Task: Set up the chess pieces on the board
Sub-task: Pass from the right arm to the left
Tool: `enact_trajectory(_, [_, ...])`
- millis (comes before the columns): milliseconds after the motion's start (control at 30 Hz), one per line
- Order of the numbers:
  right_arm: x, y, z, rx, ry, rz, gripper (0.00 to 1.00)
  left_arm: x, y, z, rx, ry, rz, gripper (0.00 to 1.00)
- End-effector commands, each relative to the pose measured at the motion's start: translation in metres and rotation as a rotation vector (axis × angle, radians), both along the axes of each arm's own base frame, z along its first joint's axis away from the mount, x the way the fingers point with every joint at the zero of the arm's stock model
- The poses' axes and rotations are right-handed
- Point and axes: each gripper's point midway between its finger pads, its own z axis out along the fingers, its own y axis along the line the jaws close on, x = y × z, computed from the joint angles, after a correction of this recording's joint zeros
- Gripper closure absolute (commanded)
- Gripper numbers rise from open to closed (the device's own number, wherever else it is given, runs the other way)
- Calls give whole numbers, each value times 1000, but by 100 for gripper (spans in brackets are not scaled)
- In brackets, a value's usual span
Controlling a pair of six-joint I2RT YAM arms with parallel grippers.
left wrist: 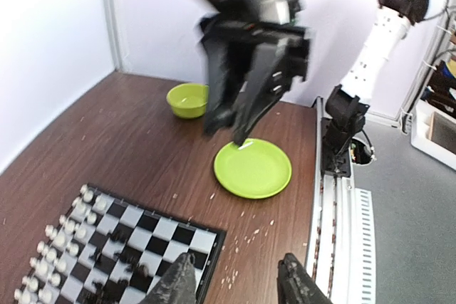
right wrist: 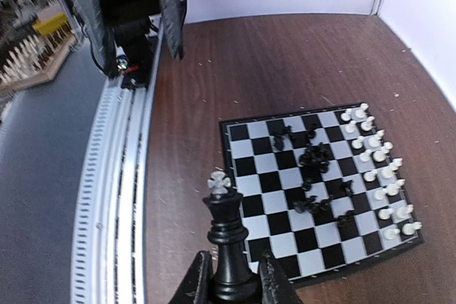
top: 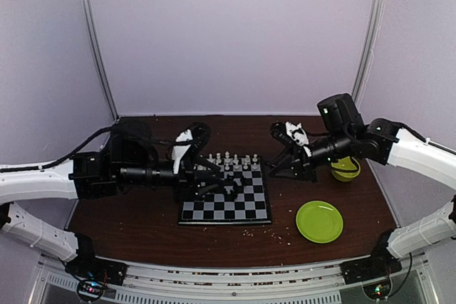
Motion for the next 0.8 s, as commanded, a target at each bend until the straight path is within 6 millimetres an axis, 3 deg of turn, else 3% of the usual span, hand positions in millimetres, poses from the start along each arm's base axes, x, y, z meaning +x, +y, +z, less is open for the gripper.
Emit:
enact_trajectory(0, [-24,7,14,188,250,114,92,-1,-38,36,-112,-192,-6,59])
enact_trajectory(167, [-25,3,25,251,267,125,92,-3,-75,35,-117,-172,-63,57])
enact_trajectory(200, [-26,3,25,253,269,126,92,-2,-79,35,-129,-166,-64,42])
enact_trajectory(233, [-26,2,25,255,267,128,92,0,-82,36,-143,-162,-59,37])
enact_trajectory(367, [-28,0,25,261,259,136,92,8,-91,39,-177,-138,-24,36])
enact_trajectory(633, [-29,-2,25,264,237,138,91,-7,-108,50,-259,-114,-131,46])
enact_trajectory(767, [-30,-3,23,258,229,139,91,-12,-114,48,-273,-77,-170,59])
